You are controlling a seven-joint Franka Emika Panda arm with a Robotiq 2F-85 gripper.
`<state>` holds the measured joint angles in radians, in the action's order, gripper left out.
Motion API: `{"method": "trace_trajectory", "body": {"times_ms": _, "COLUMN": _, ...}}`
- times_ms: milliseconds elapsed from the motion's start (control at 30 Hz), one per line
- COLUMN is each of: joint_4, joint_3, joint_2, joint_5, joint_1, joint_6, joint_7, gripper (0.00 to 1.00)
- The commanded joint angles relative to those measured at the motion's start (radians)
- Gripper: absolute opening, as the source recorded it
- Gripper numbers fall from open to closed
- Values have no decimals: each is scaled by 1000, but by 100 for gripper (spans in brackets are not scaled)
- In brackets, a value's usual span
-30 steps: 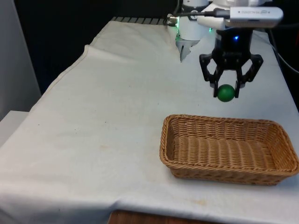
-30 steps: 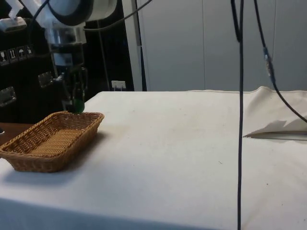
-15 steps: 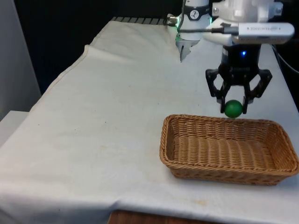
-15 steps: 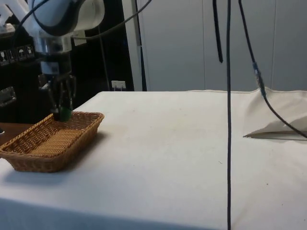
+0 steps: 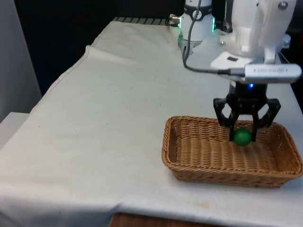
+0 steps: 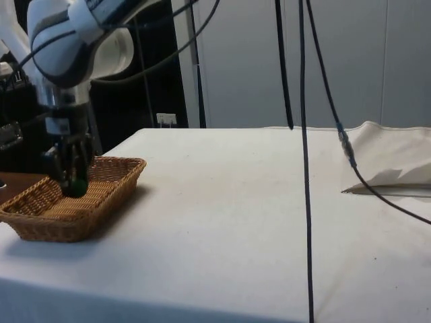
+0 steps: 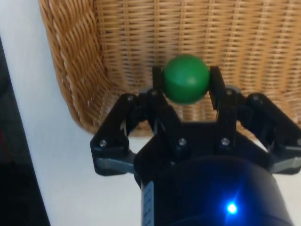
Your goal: Pick up the ball and place it into the basket.
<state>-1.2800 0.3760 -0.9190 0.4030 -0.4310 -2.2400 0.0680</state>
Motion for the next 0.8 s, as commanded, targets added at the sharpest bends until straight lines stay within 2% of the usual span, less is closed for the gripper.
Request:
{"method": "trace_trajectory", "body": {"times_ms": 0, "joint_4": 10, "joint_3": -8, "joint_2": -11, "joint_5": 8, "joint_1": 6, "joint_6": -1, "joint_7": 3, "gripper": 0}}
{"method": "trace_trajectory", "body": {"times_ms": 133, "joint_4": 29, "joint_3": -8, "joint_2": -36, "joint_5": 20, "joint_1": 7, "joint_6": -5, "joint_7": 5, "gripper": 0}}
{"method": "trace_trajectory", "body": {"times_ms": 267, "joint_4": 29, "joint_3": 0, "joint_2": -38, "joint_5": 14, "joint_1": 1, "joint_6": -5, "joint_7": 0, "gripper": 0}}
{"method": "trace_trajectory", "body": {"times_ms": 400, "joint_4": 31, "joint_3": -1, "joint_2": -39, "joint_5": 16, "joint_1": 2, "joint_6": -4, "joint_7": 1, "gripper": 2}}
{"method": "trace_trajectory", "body": {"times_ms": 467, "joint_4": 30, "joint_3": -1, "joint_2": -39, "joint_5": 15, "joint_1": 2, "joint_6": -4, "joint_7": 1, "gripper": 14}}
{"method": "trace_trajectory", "body": {"times_ms": 533, "joint_4": 30, "joint_3": 0, "joint_2": -38, "joint_5": 14, "joint_1": 1, "joint_6": -5, "joint_7": 0, "gripper": 31}}
{"method": "trace_trajectory", "body": {"times_ms": 567, "joint_4": 30, "joint_3": -1, "joint_2": -39, "joint_5": 15, "joint_1": 2, "joint_6": -5, "joint_7": 1, "gripper": 31}}
{"method": "trace_trajectory", "body": {"times_ms": 600, "joint_4": 29, "joint_3": 0, "joint_2": -39, "joint_5": 15, "joint_1": 1, "joint_6": -5, "joint_7": 1, "gripper": 48}}
{"method": "trace_trajectory", "body": {"times_ms": 700, "joint_4": 28, "joint_3": 0, "joint_2": -39, "joint_5": 15, "joint_1": 1, "joint_6": -5, "joint_7": 1, "gripper": 74}}
{"method": "trace_trajectory", "body": {"times_ms": 767, "joint_4": 28, "joint_3": 0, "joint_2": -38, "joint_5": 14, "joint_1": 1, "joint_6": -5, "joint_7": 1, "gripper": 96}}
